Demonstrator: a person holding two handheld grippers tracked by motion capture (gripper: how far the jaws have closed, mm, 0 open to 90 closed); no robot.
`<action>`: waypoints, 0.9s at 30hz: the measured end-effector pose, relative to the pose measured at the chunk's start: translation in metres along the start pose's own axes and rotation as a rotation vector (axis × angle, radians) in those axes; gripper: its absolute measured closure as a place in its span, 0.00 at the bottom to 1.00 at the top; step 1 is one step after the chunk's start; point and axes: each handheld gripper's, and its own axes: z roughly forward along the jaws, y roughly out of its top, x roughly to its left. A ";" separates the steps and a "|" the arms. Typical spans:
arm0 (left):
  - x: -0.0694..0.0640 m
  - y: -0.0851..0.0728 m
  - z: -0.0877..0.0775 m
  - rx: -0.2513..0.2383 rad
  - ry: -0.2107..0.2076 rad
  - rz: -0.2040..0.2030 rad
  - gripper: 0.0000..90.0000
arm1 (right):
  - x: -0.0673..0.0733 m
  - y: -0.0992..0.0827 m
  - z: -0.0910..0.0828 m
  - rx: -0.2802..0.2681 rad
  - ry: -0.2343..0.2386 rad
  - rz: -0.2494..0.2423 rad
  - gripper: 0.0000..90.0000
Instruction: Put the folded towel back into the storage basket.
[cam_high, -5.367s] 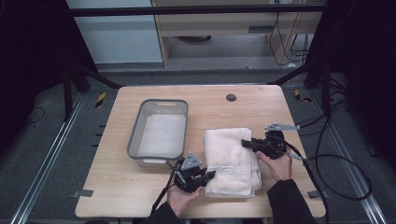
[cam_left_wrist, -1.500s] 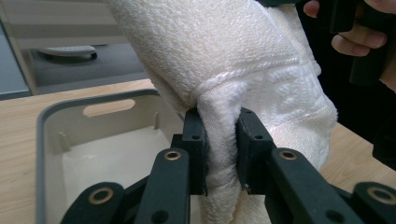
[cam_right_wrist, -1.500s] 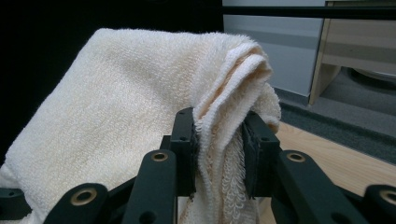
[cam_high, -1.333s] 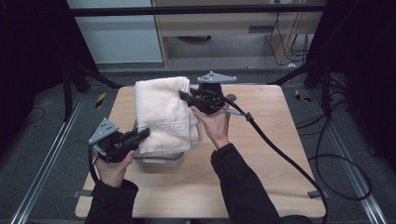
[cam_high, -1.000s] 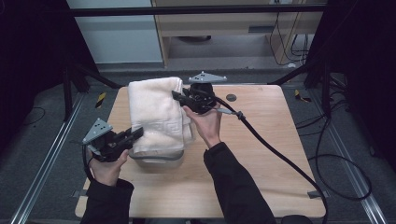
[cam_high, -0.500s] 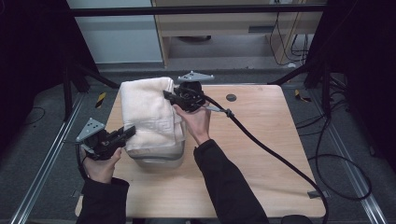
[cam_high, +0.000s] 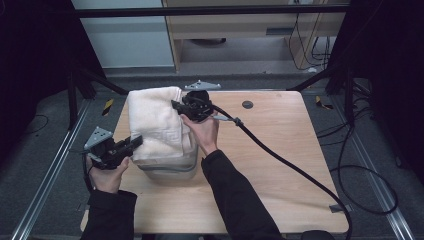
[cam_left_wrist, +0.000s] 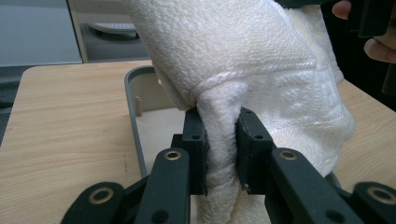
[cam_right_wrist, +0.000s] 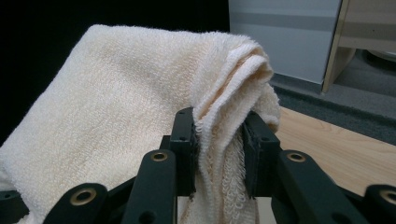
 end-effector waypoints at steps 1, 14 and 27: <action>0.001 0.000 0.001 0.003 0.003 0.000 0.83 | 0.000 -0.002 0.002 0.002 -0.003 -0.001 0.77; 0.008 -0.008 0.012 0.042 0.017 0.010 0.83 | -0.004 -0.015 0.016 0.035 -0.027 0.006 0.77; 0.009 -0.015 0.025 0.096 0.016 0.024 0.83 | -0.013 -0.034 0.023 0.063 -0.045 0.029 0.77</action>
